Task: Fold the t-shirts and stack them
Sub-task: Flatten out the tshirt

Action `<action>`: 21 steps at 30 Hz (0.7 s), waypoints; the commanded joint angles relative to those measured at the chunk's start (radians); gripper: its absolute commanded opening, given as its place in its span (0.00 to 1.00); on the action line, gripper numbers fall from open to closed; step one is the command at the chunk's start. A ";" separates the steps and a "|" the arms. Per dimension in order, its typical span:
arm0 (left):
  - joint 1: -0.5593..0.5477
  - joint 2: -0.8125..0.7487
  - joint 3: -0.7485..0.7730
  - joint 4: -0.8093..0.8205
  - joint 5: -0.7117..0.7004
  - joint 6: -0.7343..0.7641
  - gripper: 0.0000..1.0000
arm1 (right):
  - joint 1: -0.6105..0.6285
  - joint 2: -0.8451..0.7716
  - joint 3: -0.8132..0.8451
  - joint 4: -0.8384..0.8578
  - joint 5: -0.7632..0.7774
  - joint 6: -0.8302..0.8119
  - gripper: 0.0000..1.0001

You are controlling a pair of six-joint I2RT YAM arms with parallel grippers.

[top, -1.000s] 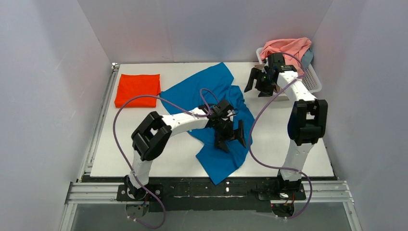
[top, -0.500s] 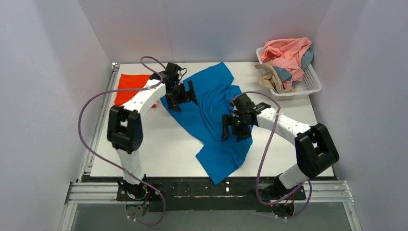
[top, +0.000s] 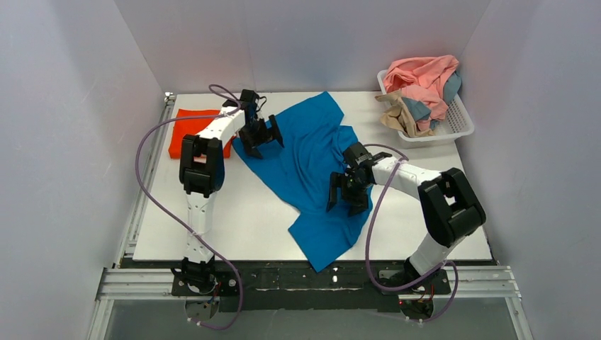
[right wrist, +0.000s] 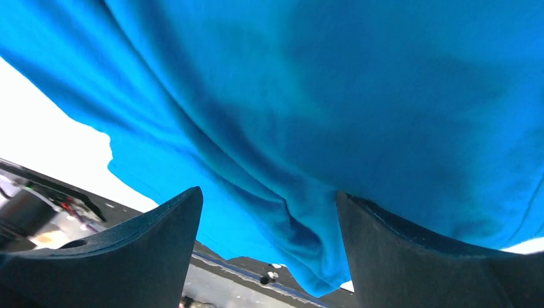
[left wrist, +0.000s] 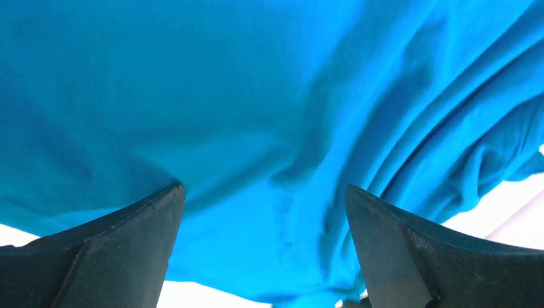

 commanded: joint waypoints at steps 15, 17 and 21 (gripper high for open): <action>-0.320 -0.638 -0.946 0.096 0.028 -0.275 0.98 | -0.299 0.603 0.953 -0.268 0.100 -0.206 0.85; -0.316 -0.668 -0.924 0.048 -0.038 -0.254 0.98 | -0.300 0.625 1.033 -0.312 0.106 -0.216 0.85; -0.313 -0.731 -0.811 -0.100 -0.172 -0.152 0.98 | -0.300 0.510 0.974 -0.289 0.127 -0.236 0.86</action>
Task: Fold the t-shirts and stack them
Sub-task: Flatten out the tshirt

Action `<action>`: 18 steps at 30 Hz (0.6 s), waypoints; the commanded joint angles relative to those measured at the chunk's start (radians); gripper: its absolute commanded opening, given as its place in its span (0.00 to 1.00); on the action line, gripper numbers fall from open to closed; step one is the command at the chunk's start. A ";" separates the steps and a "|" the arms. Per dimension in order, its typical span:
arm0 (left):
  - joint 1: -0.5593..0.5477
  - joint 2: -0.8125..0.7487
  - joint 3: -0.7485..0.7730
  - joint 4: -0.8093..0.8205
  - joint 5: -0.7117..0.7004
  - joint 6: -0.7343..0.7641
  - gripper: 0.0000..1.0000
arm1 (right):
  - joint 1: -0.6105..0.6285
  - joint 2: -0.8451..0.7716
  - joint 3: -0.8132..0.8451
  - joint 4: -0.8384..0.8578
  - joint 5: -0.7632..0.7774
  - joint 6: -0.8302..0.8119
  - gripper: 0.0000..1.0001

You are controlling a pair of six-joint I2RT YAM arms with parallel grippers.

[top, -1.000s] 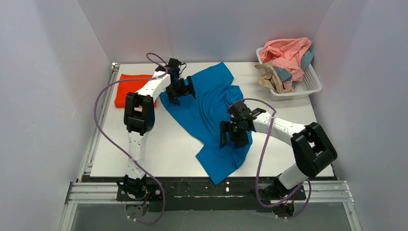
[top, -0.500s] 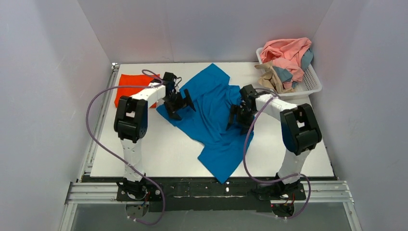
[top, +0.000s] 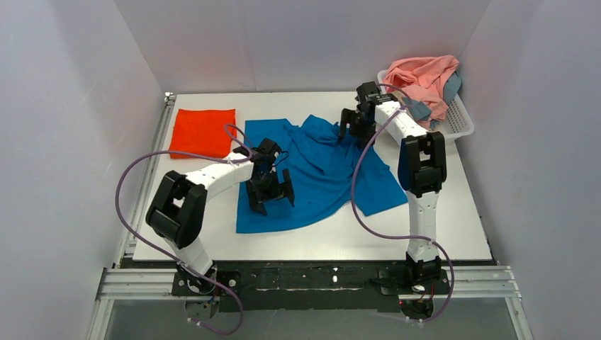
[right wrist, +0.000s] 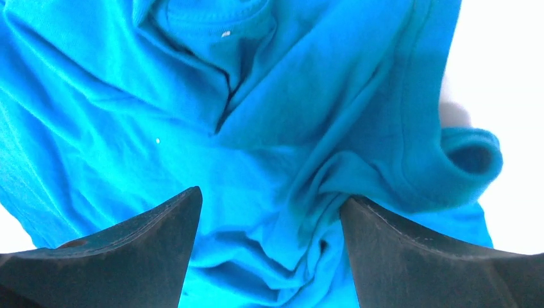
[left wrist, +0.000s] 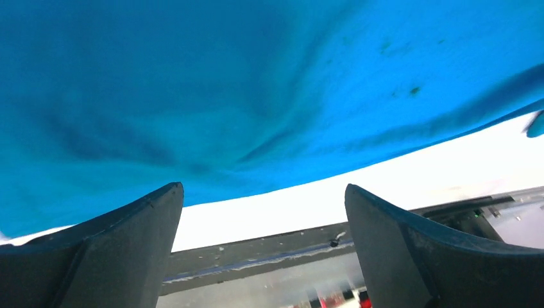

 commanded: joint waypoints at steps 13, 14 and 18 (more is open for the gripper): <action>0.159 -0.583 -0.164 -0.363 -0.378 0.011 0.98 | -0.003 -0.869 -0.736 0.217 0.234 0.078 0.91; 0.196 -0.625 -0.206 -0.359 -0.355 0.004 0.98 | -0.008 -0.922 -0.790 0.230 0.246 0.086 0.91; 0.275 -0.665 -0.325 -0.287 -0.288 0.000 0.98 | -0.031 -1.066 -0.943 0.238 0.298 0.103 0.91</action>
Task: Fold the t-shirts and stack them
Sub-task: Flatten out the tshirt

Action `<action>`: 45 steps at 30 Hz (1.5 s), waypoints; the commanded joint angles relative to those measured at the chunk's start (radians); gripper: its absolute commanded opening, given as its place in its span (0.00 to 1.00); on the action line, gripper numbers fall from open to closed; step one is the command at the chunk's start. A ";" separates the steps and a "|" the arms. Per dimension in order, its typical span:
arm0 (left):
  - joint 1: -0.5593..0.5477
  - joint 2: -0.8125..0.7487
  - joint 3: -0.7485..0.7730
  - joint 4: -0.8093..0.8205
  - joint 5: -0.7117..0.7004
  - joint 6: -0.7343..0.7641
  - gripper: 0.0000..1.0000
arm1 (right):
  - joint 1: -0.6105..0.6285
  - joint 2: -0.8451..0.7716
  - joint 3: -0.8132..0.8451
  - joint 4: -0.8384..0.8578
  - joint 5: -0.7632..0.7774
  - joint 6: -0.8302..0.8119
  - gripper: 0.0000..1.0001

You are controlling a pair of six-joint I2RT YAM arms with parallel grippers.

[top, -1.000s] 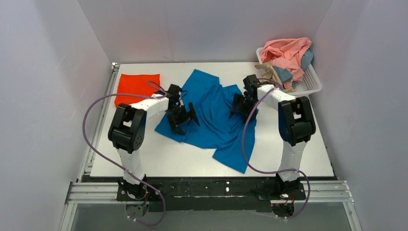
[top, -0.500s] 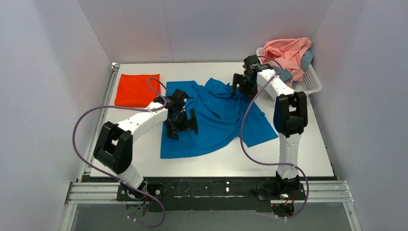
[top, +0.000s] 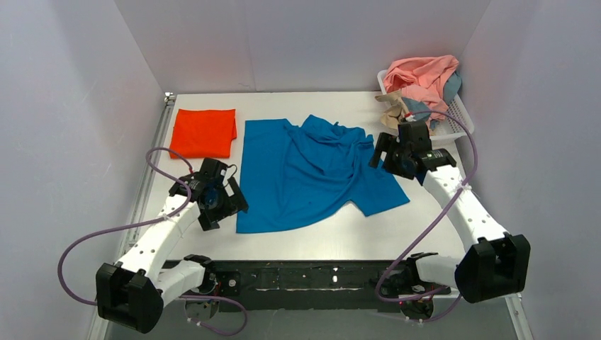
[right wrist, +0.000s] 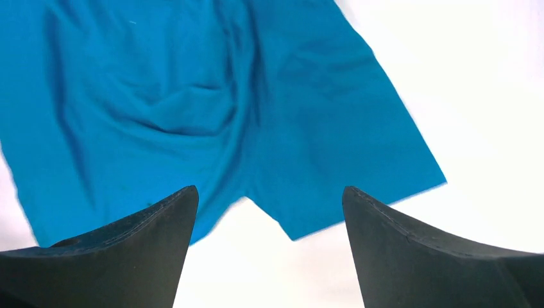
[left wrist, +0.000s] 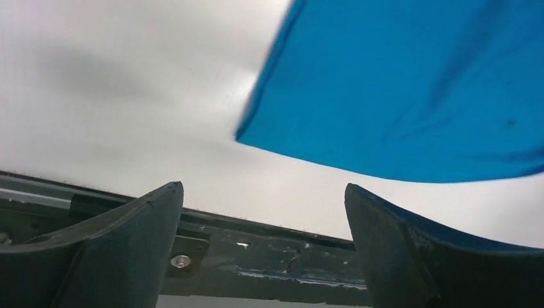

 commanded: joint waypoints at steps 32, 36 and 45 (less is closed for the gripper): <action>0.058 0.408 -0.172 0.143 0.108 -0.084 0.35 | -0.065 -0.106 -0.237 0.029 0.111 0.061 0.91; 0.058 0.455 -0.134 0.142 0.137 -0.068 0.01 | -0.078 -0.102 -0.236 0.024 0.116 0.054 0.91; 0.058 0.377 -0.093 0.092 0.109 -0.022 0.00 | -0.165 -0.020 -0.216 -0.023 0.106 0.050 0.91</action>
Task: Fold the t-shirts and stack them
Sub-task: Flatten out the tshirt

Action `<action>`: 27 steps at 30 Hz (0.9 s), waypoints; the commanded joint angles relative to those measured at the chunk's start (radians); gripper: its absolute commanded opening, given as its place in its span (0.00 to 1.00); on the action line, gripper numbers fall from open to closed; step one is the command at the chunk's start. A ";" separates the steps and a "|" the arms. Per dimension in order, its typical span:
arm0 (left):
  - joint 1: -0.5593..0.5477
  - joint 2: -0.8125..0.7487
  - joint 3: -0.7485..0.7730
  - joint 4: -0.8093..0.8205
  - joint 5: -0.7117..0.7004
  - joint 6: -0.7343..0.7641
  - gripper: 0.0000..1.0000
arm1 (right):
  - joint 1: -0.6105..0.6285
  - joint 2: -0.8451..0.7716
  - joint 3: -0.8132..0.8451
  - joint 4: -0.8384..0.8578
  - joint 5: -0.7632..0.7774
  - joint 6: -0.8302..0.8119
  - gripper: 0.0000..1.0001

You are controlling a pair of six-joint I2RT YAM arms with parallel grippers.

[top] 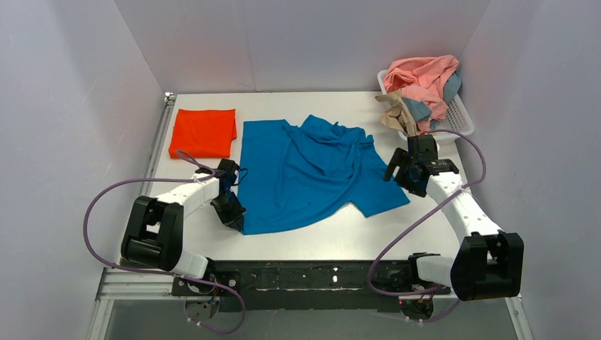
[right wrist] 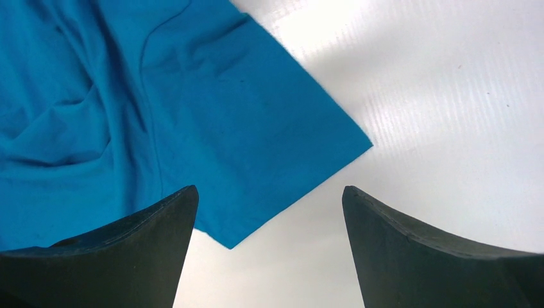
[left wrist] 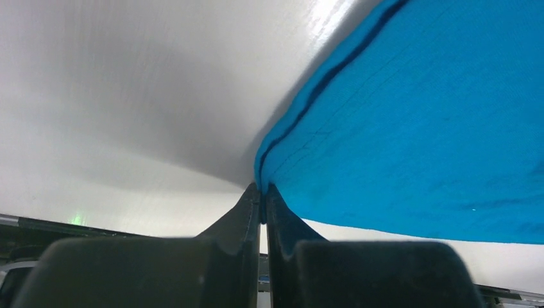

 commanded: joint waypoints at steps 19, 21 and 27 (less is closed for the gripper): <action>-0.005 -0.128 -0.002 -0.096 -0.025 0.006 0.00 | -0.125 0.416 0.098 -0.028 -0.046 0.005 0.79; -0.005 -0.127 0.000 -0.096 -0.028 0.005 0.00 | -0.126 0.434 0.101 -0.025 -0.041 0.007 0.77; -0.005 -0.139 0.002 -0.105 -0.050 0.008 0.00 | -0.124 0.469 0.087 -0.004 -0.093 0.006 0.59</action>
